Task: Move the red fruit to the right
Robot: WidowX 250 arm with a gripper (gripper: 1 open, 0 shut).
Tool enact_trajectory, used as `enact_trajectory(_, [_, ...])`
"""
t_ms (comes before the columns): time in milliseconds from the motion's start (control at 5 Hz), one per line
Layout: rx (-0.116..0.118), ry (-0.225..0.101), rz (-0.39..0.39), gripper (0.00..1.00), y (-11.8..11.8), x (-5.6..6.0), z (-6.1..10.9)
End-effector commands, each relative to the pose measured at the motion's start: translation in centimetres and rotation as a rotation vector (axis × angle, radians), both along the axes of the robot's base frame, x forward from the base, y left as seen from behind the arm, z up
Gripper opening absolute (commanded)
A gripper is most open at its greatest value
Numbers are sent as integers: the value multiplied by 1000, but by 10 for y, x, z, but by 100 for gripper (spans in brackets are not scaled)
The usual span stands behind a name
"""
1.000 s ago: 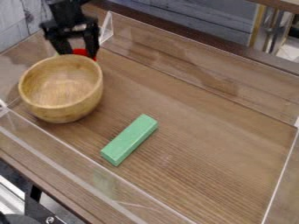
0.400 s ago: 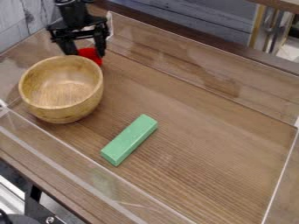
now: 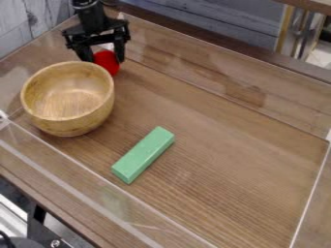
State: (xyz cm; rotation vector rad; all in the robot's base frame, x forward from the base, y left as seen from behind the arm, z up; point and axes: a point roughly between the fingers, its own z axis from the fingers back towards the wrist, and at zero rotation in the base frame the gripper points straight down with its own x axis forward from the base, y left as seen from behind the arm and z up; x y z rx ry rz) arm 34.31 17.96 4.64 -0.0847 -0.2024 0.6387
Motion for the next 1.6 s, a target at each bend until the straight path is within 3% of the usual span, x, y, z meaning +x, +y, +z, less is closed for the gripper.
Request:
enact_trajectory(0, [34,-52,22,100,3,15,22])
enact_trajectory(200, [38,-49,52,100,5,19,24])
enact_trajectory(600, [49,-42,41,100,25,17,20])
enact_trajectory(800, [39,-53,63,0,29,17,30])
enact_trajectory(1200, [-13,-98,-89,0,-33,17,69])
enact_trajectory(1400, [-27,-102,-119,0,-77,12,72])
